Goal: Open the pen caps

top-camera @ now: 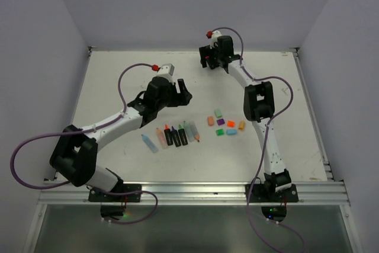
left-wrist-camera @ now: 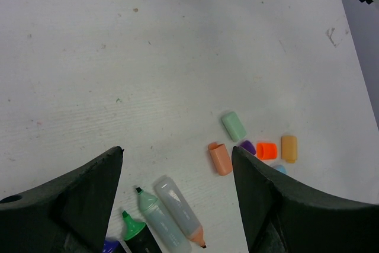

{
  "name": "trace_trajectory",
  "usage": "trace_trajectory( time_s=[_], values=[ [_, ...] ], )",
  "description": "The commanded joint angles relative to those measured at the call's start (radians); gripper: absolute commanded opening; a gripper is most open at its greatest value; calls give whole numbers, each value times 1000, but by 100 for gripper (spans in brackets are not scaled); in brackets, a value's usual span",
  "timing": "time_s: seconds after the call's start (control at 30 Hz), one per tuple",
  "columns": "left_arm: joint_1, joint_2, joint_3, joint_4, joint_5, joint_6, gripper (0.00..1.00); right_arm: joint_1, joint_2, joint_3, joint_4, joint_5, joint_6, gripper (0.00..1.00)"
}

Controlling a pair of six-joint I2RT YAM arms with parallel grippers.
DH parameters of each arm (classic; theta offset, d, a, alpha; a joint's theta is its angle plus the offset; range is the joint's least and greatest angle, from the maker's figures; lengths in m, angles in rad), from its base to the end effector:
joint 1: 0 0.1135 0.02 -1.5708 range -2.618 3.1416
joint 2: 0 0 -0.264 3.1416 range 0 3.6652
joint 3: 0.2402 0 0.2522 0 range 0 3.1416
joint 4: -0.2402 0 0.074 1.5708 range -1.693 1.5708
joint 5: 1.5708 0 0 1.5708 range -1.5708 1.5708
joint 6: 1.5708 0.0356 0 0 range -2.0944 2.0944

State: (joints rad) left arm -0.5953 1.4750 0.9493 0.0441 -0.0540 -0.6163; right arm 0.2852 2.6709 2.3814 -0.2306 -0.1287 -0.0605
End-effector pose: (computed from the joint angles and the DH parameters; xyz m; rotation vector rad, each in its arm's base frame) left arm 0.2775 -0.1856 0.2545 -0.0570 2.1243 -0.6857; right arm 0.5764 0.1738 0.1665 -0.4376 2.0514 0.2704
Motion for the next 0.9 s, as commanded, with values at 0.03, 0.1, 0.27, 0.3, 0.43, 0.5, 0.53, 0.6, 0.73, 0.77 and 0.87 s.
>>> trace_trajectory(
  time_s=[0.03,0.1,0.27,0.3,0.43,0.5,0.53,0.6,0.73,0.77,0.87],
  values=[
    [15,-30,-20,60,16,0,77,2,-54,-30,59,-11,-10,98],
    [17,-28,-23,62,22,-2,77,3,-63,-42,60,-9,-6,98],
    [17,-35,-30,63,31,-5,77,17,-89,-88,79,6,-13,97],
    [17,-36,-30,63,32,-5,77,20,-101,-111,89,27,-21,97],
    [17,-53,-32,54,31,0,77,26,-112,-131,91,31,-13,97],
    [19,-59,-37,53,29,0,77,26,-121,-152,102,29,-4,97],
    [17,-62,-37,51,29,0,77,26,-135,-163,109,31,-1,96],
    [19,-65,-40,48,31,1,77,28,-152,-197,138,44,4,96],
    [19,-70,-44,48,34,0,77,26,-190,-221,162,81,4,96],
    [17,-70,-44,48,34,-2,77,28,-204,-226,166,101,5,96],
    [19,-68,-43,50,37,-2,77,29,-230,-229,168,141,13,96]
  ],
)
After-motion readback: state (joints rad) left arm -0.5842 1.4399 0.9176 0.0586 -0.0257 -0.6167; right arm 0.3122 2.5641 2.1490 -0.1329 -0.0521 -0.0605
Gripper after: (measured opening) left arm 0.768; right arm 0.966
